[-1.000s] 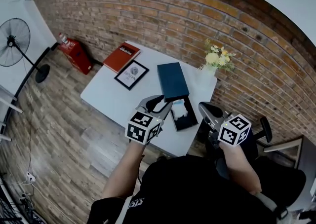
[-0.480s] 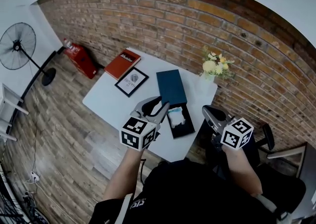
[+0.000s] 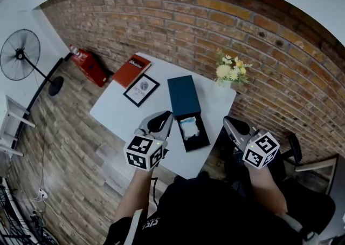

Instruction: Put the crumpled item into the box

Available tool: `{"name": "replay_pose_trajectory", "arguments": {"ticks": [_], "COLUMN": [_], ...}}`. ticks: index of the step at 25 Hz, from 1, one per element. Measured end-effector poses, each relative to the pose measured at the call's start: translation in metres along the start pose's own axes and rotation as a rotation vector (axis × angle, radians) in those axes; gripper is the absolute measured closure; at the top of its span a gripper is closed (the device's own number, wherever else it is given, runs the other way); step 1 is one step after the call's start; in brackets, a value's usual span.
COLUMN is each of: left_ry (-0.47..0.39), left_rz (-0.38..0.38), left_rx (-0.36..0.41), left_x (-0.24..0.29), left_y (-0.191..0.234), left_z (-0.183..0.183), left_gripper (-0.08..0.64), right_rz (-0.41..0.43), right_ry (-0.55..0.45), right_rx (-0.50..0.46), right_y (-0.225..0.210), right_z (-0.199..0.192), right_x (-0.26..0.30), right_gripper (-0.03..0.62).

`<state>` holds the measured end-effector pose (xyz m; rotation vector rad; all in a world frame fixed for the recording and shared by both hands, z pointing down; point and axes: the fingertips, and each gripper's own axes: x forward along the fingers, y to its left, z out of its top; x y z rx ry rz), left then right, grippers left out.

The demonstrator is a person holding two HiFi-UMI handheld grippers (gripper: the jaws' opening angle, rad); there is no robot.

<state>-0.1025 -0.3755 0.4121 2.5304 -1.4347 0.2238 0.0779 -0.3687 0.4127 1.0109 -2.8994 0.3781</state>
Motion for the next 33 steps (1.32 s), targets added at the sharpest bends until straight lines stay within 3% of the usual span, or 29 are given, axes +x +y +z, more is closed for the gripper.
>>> {"name": "replay_pose_trajectory", "arguments": {"ticks": [11,33], "left_ry": [0.013,0.019], "left_rz": [0.05,0.043], "left_rx": [0.012,0.013], "left_x": [-0.001,-0.006], "left_y": [-0.006,-0.008], "left_z": [-0.005,-0.002], "left_gripper": [0.552,0.552], "right_rz": [0.042,0.07], "right_ry": [-0.024,-0.027], "right_rx": [-0.048,-0.051], "right_y": [0.005,0.01], "right_z": [0.007,0.009], "right_x": [-0.012,-0.005], "right_gripper": [0.595,0.594]}}
